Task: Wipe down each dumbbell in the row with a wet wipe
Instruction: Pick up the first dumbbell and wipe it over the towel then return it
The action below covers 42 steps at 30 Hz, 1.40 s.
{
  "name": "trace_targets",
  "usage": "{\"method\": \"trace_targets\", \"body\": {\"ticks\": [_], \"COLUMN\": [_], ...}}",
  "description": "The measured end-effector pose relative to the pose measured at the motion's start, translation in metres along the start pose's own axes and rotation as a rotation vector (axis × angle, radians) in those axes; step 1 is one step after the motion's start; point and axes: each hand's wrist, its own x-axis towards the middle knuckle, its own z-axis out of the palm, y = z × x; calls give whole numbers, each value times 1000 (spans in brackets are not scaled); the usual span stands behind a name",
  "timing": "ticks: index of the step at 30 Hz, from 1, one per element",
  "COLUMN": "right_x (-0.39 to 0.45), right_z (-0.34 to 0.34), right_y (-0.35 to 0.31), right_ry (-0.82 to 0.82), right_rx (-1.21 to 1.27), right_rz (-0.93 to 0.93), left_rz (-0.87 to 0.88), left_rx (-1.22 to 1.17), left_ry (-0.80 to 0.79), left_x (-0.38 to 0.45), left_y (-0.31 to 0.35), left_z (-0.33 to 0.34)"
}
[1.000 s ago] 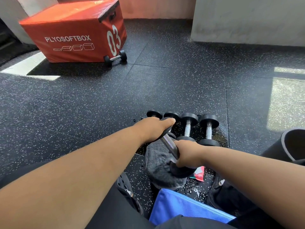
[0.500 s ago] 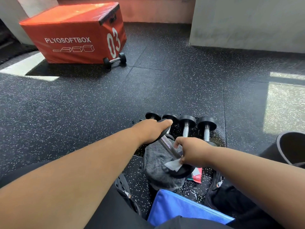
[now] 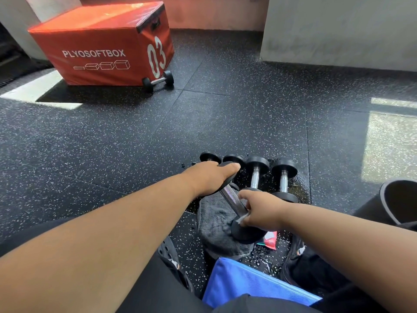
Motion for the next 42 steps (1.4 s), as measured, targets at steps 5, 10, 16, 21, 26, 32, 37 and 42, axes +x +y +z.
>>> {"method": "trace_targets", "body": {"ticks": [5,10,16,21,26,32,37,42], "right_x": [8,10,7,7,5,0,9,0], "right_z": [2,3,5,7,-10,-31,-24,-12], "right_y": [1,-1,-1,-5,-6,5,11,-11], "right_ry": [-41,-66,-2,49,-36,-50,33,-102], "right_rx": [-32,-26,-16,-64,-77,189,421,458], "right_rz": [-3,-21,-30,15,39,36,102,42], "left_rz": [10,9,20,5,-48,-40,94,213], "left_rx": [-2,-56,-74,-98,-132,-138,-111,-140], "left_ry": [-8,-6,-48,-80,-125,-200,-214,-216], "left_x": [0,-1,-5,0,-1,-3,-10,-9], "left_y": [4,7,9,3,-1,-5,-7,-8], "left_z": [2,5,-3,-5,-10,-14,-17,-11]}}
